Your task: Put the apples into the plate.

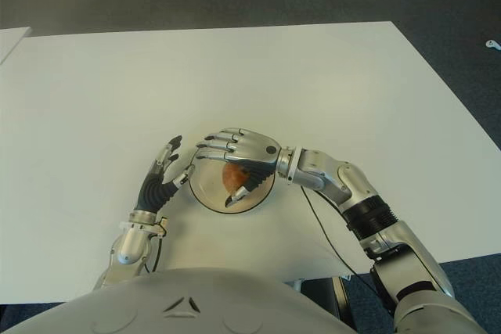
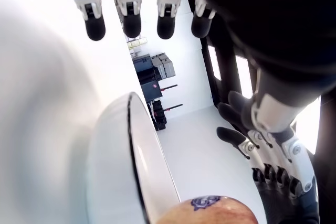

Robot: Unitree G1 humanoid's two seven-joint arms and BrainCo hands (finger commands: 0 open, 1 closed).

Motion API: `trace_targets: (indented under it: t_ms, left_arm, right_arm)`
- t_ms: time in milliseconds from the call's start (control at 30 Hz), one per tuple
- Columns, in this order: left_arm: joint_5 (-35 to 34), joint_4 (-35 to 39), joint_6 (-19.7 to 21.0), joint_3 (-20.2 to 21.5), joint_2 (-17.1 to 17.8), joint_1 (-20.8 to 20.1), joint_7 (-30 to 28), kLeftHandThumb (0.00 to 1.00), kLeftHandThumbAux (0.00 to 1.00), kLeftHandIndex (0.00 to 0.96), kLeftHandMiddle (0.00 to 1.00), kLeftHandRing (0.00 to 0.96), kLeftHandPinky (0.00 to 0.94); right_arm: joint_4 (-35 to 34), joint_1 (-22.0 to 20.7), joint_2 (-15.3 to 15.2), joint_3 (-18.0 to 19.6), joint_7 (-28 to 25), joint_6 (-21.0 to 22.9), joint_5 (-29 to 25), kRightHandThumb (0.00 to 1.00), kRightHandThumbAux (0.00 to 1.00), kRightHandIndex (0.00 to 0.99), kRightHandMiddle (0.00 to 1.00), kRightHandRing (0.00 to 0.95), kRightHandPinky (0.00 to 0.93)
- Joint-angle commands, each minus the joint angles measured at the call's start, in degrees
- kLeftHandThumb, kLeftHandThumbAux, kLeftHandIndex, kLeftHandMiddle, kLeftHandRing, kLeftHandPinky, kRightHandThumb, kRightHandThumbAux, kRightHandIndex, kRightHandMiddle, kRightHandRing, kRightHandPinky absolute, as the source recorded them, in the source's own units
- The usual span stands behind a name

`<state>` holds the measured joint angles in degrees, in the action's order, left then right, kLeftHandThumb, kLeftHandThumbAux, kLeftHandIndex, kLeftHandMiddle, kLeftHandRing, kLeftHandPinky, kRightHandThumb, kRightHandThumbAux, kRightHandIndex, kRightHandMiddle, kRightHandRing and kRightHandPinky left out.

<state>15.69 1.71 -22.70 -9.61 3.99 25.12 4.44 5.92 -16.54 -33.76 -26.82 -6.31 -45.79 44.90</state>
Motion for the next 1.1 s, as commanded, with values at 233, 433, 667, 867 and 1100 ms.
trace_targets:
  t_ms: [233,433,667,867,1100]
  left_arm:
    - [-0.82,-1.27,0.25,0.35,0.5,-0.64,-0.35,0.0,0.572,0.0,0.0,0.0,0.0]
    - [-2.06,-1.2,1.44,0.69,0.36,-0.82,-0.63,0.0,0.568,0.001,0.0,0.0,0.0]
    - [-3.77,-1.74,2.73,0.79,-0.24,-1.46,-0.64,0.0,0.572,0.012,0.0,0.0,0.0]
    - [-4.99,-1.68,4.41,1.0,-2.01,-1.7,0.56,0.0,0.596,0.049,0.018,0.0,0.0]
    - [-5.13,-2.09,4.98,1.67,-3.98,-2.03,2.18,0.0,0.594,0.061,0.019,0.0,0.0]
  right_arm:
    - [0.86,0.24,0.31,0.57,0.74,-0.65,0.07,0.044,0.279,0.0,0.0,0.0,0.0]
    - [0.91,-0.25,0.03,0.76,4.0,-1.65,3.32,0.045,0.282,0.0,0.0,0.0,0.0]
    - [1.18,-1.69,-1.06,0.65,5.99,-3.06,6.4,0.031,0.287,0.0,0.0,0.0,0.0]
    - [1.86,-1.92,-1.33,1.07,6.32,-3.13,5.75,0.027,0.288,0.0,0.0,0.0,0.0]
    - [5.06,-0.1,2.35,3.62,6.35,0.44,-2.83,0.055,0.295,0.0,0.0,0.0,0.0]
